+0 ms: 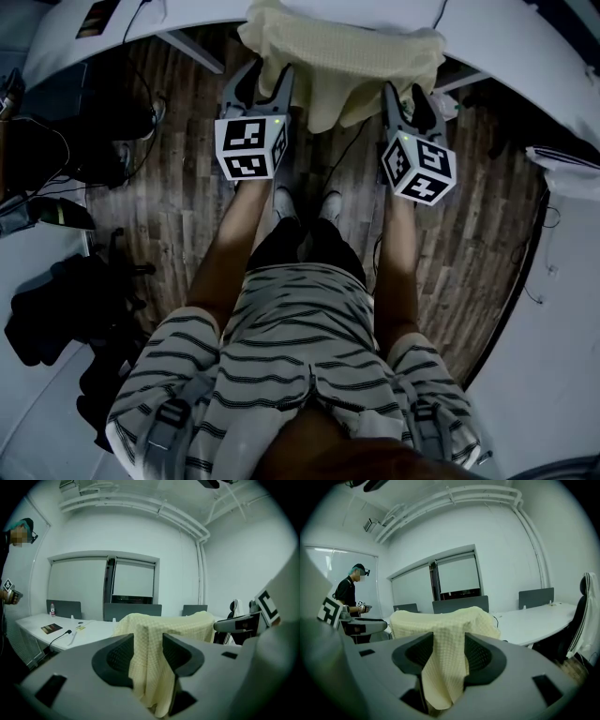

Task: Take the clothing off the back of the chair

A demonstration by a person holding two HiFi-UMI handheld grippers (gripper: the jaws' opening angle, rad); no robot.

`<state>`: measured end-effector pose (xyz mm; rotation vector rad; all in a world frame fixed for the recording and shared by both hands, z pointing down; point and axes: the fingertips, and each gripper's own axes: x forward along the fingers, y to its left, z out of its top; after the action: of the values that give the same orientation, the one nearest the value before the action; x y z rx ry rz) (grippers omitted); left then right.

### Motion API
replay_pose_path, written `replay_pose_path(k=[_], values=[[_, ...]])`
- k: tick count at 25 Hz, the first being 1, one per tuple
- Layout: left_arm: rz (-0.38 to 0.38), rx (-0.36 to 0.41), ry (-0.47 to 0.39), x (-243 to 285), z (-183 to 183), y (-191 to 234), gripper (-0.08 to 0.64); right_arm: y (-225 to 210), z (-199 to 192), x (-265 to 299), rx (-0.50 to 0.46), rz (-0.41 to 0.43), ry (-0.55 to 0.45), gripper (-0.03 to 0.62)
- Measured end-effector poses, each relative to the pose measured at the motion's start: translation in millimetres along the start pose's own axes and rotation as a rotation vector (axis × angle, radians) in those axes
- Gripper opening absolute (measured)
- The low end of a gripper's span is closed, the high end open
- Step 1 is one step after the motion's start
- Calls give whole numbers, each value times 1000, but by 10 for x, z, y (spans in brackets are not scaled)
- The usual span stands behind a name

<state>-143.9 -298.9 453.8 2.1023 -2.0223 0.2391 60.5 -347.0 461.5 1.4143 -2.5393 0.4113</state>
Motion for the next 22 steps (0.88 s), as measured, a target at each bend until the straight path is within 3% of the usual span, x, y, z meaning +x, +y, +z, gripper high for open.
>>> replay_pose_path(k=[13,22], values=[[-16,33,20,213,-36,0,186,-85,-12,141,-4,-13,12,213],[-41,44,11,271,-3,-16,162,-33,2,171,-20,-1,1,163]])
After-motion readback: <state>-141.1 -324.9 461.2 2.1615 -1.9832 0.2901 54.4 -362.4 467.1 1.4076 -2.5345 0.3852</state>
